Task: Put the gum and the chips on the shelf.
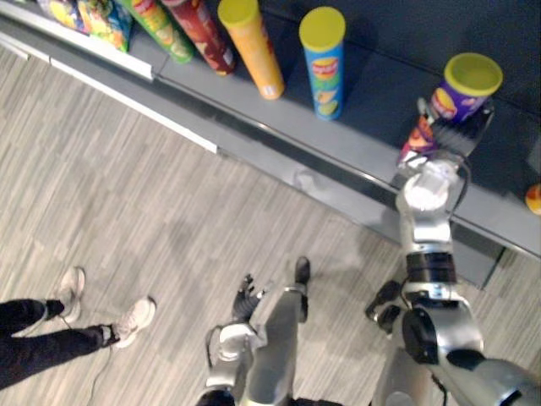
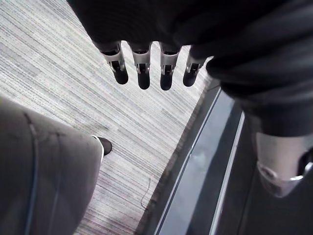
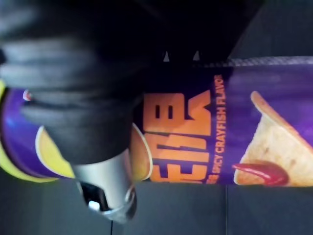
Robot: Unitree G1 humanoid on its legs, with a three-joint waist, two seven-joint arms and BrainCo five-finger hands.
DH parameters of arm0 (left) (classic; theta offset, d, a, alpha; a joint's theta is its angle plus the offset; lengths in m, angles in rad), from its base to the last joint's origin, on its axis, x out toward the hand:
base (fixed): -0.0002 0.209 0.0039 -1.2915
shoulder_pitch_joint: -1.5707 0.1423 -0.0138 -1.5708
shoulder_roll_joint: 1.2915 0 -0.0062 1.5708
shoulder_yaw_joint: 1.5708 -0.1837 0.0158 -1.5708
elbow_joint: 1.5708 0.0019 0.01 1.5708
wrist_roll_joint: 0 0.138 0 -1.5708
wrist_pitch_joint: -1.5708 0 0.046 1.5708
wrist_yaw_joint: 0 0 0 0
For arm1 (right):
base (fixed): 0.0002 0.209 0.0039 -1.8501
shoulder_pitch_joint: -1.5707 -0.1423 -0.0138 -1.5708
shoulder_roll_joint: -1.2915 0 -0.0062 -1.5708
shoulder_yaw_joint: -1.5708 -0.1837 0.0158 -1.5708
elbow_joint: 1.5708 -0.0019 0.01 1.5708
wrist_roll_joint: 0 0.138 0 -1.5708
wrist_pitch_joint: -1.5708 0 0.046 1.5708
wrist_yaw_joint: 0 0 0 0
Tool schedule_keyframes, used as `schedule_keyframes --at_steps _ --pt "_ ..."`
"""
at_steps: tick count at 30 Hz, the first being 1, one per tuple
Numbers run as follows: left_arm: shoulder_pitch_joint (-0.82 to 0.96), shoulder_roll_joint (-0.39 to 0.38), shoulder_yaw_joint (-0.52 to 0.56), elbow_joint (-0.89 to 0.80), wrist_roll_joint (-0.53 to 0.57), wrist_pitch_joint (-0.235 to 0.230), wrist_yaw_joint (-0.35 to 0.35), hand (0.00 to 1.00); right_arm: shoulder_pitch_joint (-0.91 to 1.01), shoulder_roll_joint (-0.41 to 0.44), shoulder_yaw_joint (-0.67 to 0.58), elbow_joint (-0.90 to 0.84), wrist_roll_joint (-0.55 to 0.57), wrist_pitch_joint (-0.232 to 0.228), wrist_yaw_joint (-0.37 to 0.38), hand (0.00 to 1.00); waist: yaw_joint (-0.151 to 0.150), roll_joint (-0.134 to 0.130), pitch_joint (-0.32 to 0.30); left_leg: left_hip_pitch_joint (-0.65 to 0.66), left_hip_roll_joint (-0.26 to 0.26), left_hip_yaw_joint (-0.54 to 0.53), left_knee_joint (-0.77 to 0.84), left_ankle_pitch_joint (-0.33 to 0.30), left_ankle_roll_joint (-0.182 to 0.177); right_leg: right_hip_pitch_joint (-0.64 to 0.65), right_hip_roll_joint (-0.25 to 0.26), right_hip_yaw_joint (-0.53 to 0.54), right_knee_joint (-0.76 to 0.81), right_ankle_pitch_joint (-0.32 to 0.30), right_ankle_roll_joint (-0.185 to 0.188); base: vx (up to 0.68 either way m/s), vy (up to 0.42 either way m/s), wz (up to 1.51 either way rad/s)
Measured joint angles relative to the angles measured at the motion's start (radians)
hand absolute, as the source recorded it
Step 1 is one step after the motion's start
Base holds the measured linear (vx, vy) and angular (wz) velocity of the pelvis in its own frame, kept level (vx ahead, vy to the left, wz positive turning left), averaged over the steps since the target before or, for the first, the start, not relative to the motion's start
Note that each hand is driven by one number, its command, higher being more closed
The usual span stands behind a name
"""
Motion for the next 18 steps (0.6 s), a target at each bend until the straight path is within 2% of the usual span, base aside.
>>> schedule_keyframes --at_steps 5,10,18 --pt "-0.001 -0.006 -0.012 -0.032 -0.01 -0.001 0.0 0.0 -0.035 -0.045 -0.04 0.008 0.0 0.008 -0.039 1.0 0.01 0.006 0.0 -0.017 -0.01 -0.016 0.001 0.002 0.0 -0.01 -0.014 -0.015 0.017 -0.011 0.002 0.04 -0.029 0.1" --pt "-0.001 -0.006 -0.015 -0.047 -0.038 -0.001 0.001 0.0 -0.059 -0.05 -0.045 0.008 0.0 0.008 -0.056 1.0 0.009 0.008 -0.001 -0.03 -0.026 -0.027 0.004 0.004 0.0 -0.023 -0.034 -0.022 0.037 -0.026 0.003 0.02 -0.027 0.11" --pt "-0.003 -0.012 -0.022 -0.063 -0.039 -0.001 0.001 0.0 -0.077 -0.049 -0.044 0.037 0.0 0.003 -0.057 1.0 0.008 0.016 0.0 -0.058 -0.025 -0.024 0.026 0.004 -0.001 -0.05 -0.036 -0.017 0.047 -0.028 0.003 0.02 -0.041 0.0"
